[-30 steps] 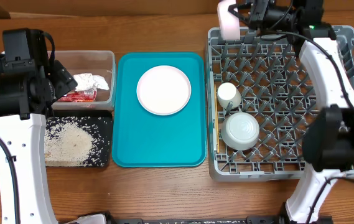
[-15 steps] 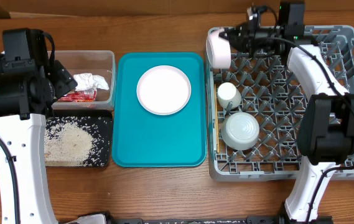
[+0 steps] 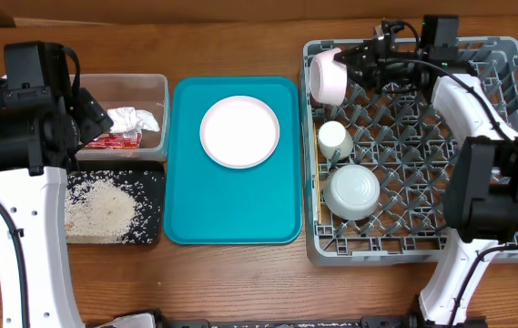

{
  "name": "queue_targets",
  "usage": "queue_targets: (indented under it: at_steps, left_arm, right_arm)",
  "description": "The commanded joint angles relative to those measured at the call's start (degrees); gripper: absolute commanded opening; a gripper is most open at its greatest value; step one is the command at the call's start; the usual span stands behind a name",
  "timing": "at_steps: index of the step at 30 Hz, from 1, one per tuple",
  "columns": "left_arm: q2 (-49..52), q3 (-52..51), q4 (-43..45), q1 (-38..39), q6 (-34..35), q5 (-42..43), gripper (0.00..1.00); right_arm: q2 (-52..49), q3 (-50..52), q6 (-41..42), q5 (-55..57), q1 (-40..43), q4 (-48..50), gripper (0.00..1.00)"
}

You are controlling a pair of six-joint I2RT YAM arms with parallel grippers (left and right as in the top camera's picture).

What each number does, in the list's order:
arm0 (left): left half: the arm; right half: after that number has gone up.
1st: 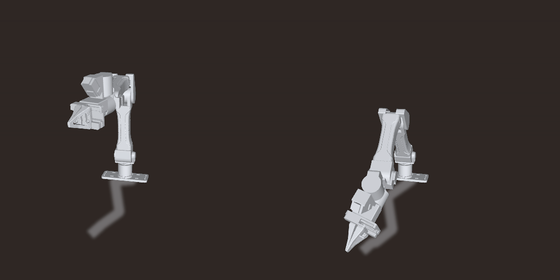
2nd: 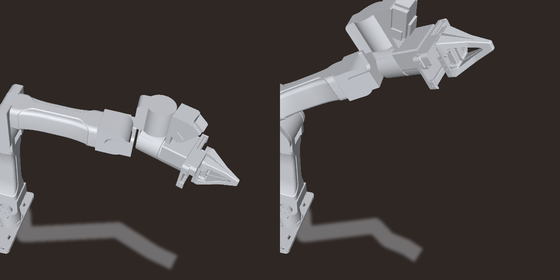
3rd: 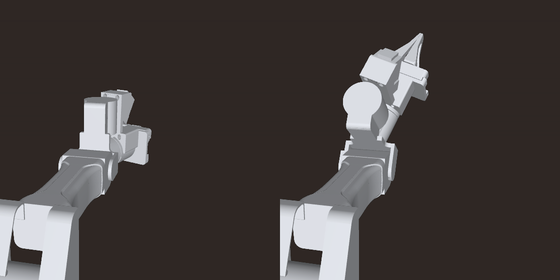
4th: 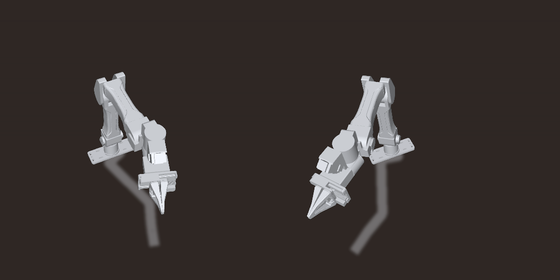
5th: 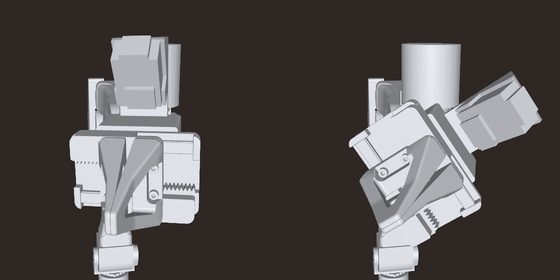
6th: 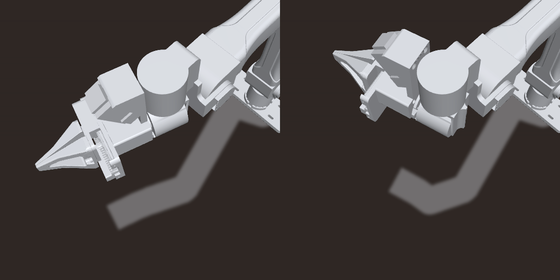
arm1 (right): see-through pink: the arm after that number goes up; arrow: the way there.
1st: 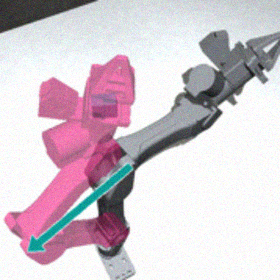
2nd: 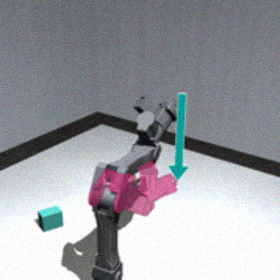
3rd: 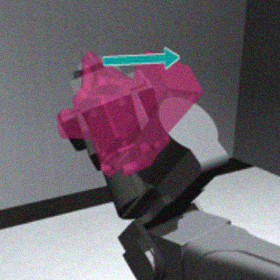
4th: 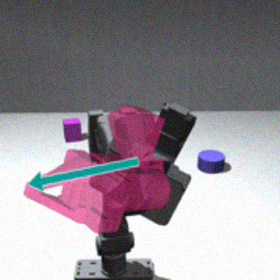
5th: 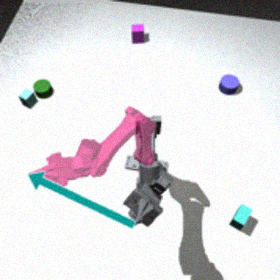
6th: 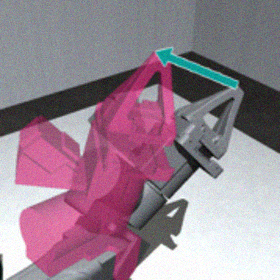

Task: Sort waste into correct bins and load items into the dishwasher
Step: 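Carry the pink bowl to the rack's back-left corner and release it, then move the right gripper left to the white plate on the teal tray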

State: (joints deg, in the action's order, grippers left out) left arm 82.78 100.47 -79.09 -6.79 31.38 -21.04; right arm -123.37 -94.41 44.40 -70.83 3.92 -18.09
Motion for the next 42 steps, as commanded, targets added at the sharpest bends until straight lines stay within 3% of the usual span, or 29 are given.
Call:
queue_targets:
  at_steps: [1, 10, 16, 23, 27, 31, 36, 42]
  left_arm:
    - [0.0, 0.9, 0.0, 0.1, -0.5, 0.1, 1.00]
    - [0.0, 0.9, 0.0, 0.1, -0.5, 0.1, 1.00]
    - [0.0, 0.9, 0.0, 0.1, -0.5, 0.1, 1.00]
    - [0.0, 0.9, 0.0, 0.1, -0.5, 0.1, 1.00]
    - [0.0, 0.9, 0.0, 0.1, -0.5, 0.1, 1.00]
    - [0.0, 0.9, 0.0, 0.1, -0.5, 0.1, 1.00]
    - [0.0, 0.9, 0.0, 0.1, -0.5, 0.1, 1.00]
    - [0.0, 0.9, 0.0, 0.1, -0.5, 0.1, 1.00]
  right_arm:
    - [0.0, 0.6, -1.4, -1.8, 3.0, 0.0, 0.42]
    - [0.3, 0.6, -2.8, -2.3, 8.9, -0.7, 0.60]
    - [3.5, 0.6, -9.9, -0.4, 11.7, -7.8, 0.61]
    - [14.0, 0.6, -22.5, 25.2, 9.2, -25.3, 0.59]
    - [20.3, 0.5, -27.1, 38.0, 2.5, -29.9, 0.59]
    - [24.0, 0.6, -28.0, 53.5, -10.6, -31.1, 0.59]
    - [22.6, 0.6, -27.6, 70.9, -26.8, -30.7, 0.59]
    - [16.8, 0.6, -27.2, 83.5, -40.7, -26.8, 0.60]
